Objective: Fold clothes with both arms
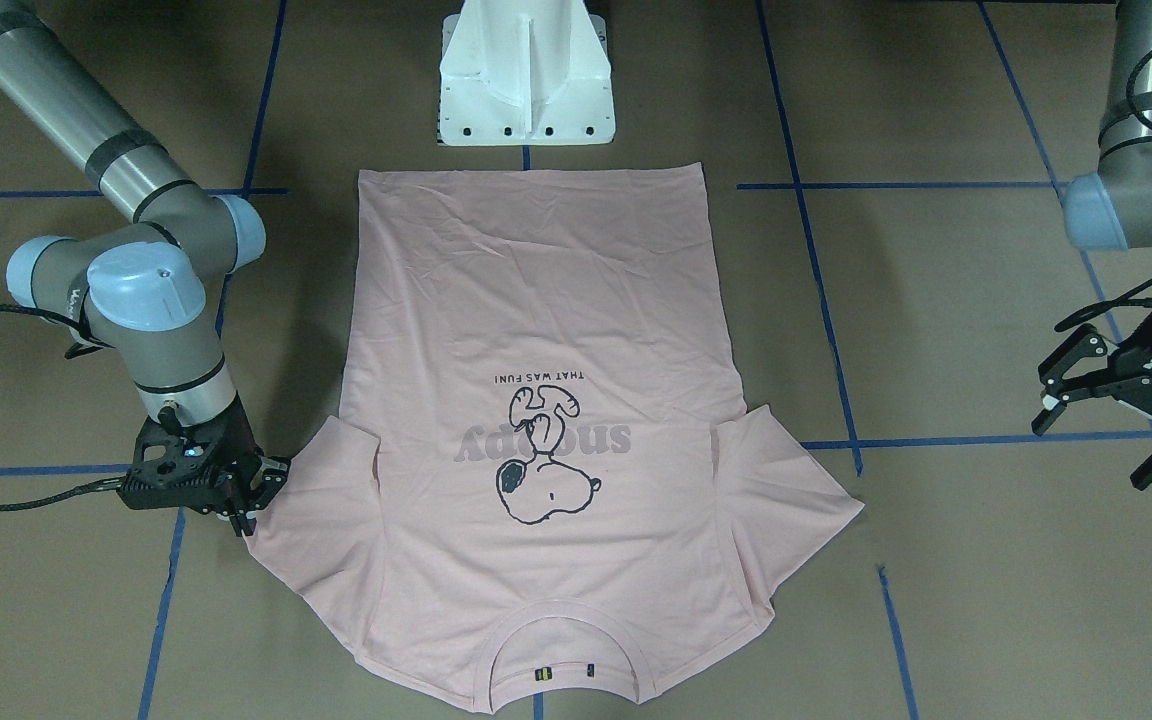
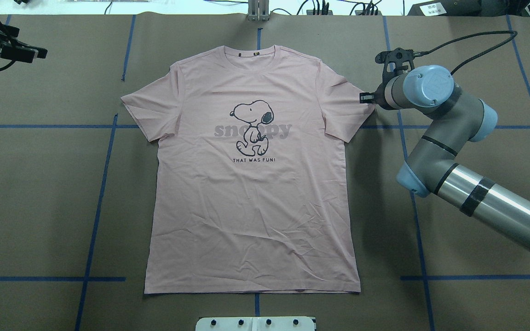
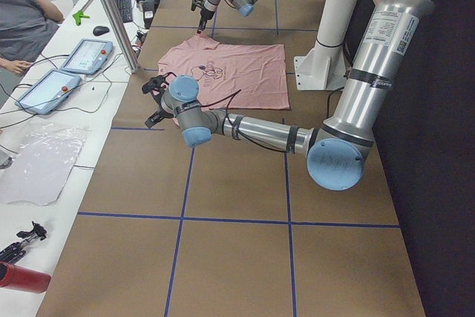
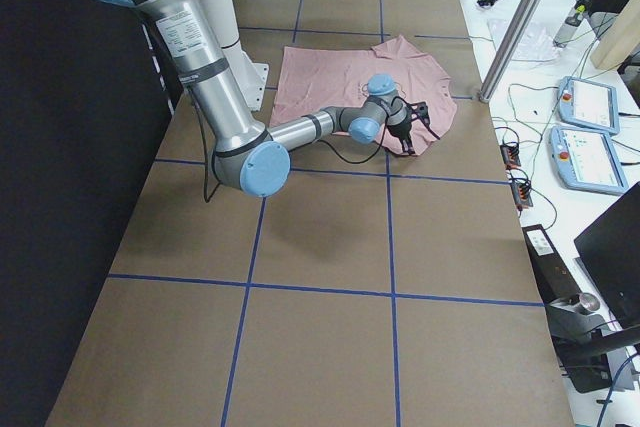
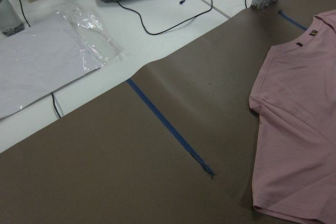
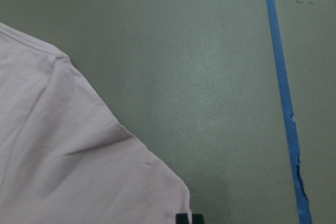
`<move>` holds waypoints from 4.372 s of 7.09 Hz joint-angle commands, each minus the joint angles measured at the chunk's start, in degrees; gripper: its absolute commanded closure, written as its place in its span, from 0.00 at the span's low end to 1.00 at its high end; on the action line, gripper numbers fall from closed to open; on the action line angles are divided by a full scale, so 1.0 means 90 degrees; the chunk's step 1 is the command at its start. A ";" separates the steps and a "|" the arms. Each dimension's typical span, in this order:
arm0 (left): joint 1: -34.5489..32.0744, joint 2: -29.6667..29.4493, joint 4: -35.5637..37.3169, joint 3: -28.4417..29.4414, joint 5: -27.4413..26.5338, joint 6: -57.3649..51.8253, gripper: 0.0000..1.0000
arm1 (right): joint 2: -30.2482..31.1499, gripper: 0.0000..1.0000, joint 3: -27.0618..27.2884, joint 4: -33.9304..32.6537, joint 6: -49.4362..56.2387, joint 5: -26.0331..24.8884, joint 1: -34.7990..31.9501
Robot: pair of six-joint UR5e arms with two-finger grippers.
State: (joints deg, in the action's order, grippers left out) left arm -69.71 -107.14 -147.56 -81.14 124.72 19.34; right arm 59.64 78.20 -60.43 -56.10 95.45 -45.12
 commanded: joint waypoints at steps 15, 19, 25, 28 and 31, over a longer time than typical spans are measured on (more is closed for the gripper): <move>0.1170 -0.0145 0.0213 0.0050 -0.1234 0.2944 0.13 | -0.0529 0.00 0.0954 -0.1792 0.1316 0.2172 -0.1360; 0.2413 -0.0672 0.0800 0.0663 -0.3035 0.4492 0.45 | -0.0240 0.00 0.1233 -0.1782 0.1370 0.2178 -0.1452; 0.2550 -0.1084 0.0722 0.1359 -0.3183 0.4337 0.48 | -0.0221 0.00 0.1253 -0.1792 0.1360 0.2148 -0.1462; 0.2550 -0.1074 0.0732 0.1320 -0.3174 0.4307 0.94 | -0.0211 0.00 0.1243 -0.1792 0.1370 0.2099 -0.1462; 0.2550 -0.1015 0.0751 0.1223 -0.3174 0.3539 1.00 | -0.0182 0.00 0.1243 -0.1792 0.1370 0.2099 -0.1462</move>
State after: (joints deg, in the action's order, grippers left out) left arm -46.74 -116.43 -140.90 -69.61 96.13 54.77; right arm 57.92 89.39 -76.55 -43.77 114.37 -58.27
